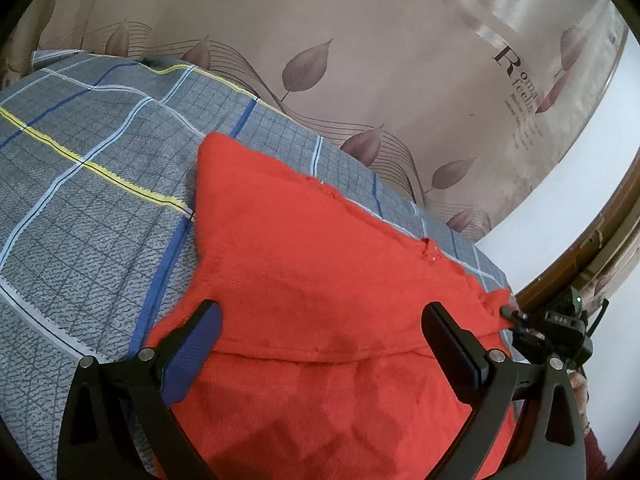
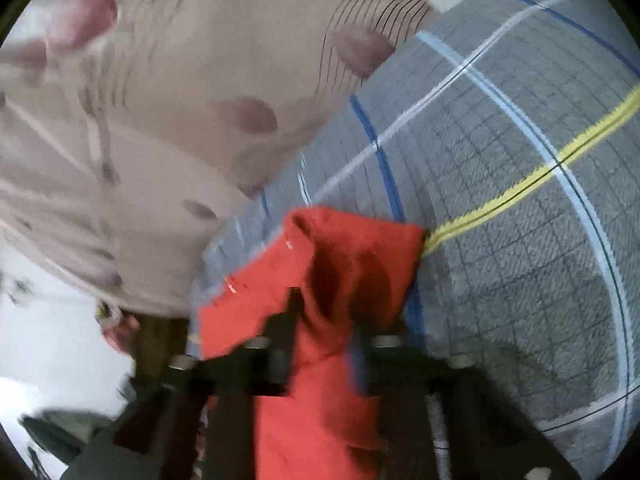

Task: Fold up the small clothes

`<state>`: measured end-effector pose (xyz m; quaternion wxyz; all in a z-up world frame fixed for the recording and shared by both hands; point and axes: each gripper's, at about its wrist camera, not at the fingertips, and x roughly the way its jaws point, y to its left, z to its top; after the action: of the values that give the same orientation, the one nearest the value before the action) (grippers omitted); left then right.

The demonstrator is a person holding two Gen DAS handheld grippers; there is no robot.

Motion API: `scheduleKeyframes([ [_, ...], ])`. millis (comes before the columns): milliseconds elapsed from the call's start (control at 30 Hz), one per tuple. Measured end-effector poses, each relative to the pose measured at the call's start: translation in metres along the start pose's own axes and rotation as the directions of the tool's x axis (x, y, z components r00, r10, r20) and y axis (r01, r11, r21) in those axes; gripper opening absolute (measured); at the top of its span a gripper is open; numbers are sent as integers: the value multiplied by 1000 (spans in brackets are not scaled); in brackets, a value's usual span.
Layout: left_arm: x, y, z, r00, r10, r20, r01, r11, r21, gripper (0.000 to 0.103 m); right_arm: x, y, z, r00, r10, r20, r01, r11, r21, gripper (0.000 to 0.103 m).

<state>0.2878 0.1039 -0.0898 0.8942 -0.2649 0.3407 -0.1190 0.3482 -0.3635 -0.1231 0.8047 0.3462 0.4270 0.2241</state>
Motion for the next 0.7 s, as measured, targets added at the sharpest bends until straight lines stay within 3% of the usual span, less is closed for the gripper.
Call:
scheduleKeyframes([
  [67, 0, 0, 0, 1000, 0, 1, 0, 1000, -1, 99, -1, 7, 0, 1000, 18, 3, -18, 1000, 9, 8],
  [167, 0, 0, 0, 1000, 0, 3, 0, 1000, -1, 99, -5, 37, 5, 987, 161, 19, -162, 986, 41, 7],
  [200, 0, 0, 0, 1000, 0, 3, 0, 1000, -1, 99, -8, 53, 6, 965, 260, 30, -261, 964, 46, 7],
  [233, 0, 0, 0, 1000, 1, 3, -1, 1000, -2, 99, -13, 65, 5, 923, 379, 63, -382, 922, 55, 7],
  [267, 0, 0, 0, 1000, 1, 3, -1, 1000, -2, 99, -20, 72, 4, 888, 449, 100, -456, 889, 49, 7],
  [300, 0, 1, 0, 1000, 1, 4, -1, 1000, -2, 99, -25, 71, 4, 874, 463, 145, -472, 881, 35, 6],
  [333, 0, 1, 0, 1000, 2, 6, -2, 1000, -3, 99, -20, 58, 5, 886, 433, 168, -448, 891, 69, 6],
  [400, 0, 2, 0, 1000, 2, 5, -2, 1000, -4, 99, 6, 14, 1, 935, 328, 133, -351, 909, 225, 6],
  [433, 0, 2, 0, 1000, 2, 4, -2, 1000, -4, 99, 16, -3, -3, 966, 241, 97, -258, 932, 254, 7],
  [467, 0, 2, 0, 1000, 2, 4, -2, 1000, -3, 99, 24, -13, -6, 983, 171, 70, -184, 947, 263, 7],
  [567, 0, 2, 0, 1000, 1, 4, -1, 1000, -4, 99, 29, -37, -13, 990, 124, 64, -138, 948, 287, 7],
  [700, 1, 2, 0, 1000, 2, 4, -2, 1000, -3, 99, 16, -31, -8, 992, 79, 96, -99, 970, 222, 7],
])
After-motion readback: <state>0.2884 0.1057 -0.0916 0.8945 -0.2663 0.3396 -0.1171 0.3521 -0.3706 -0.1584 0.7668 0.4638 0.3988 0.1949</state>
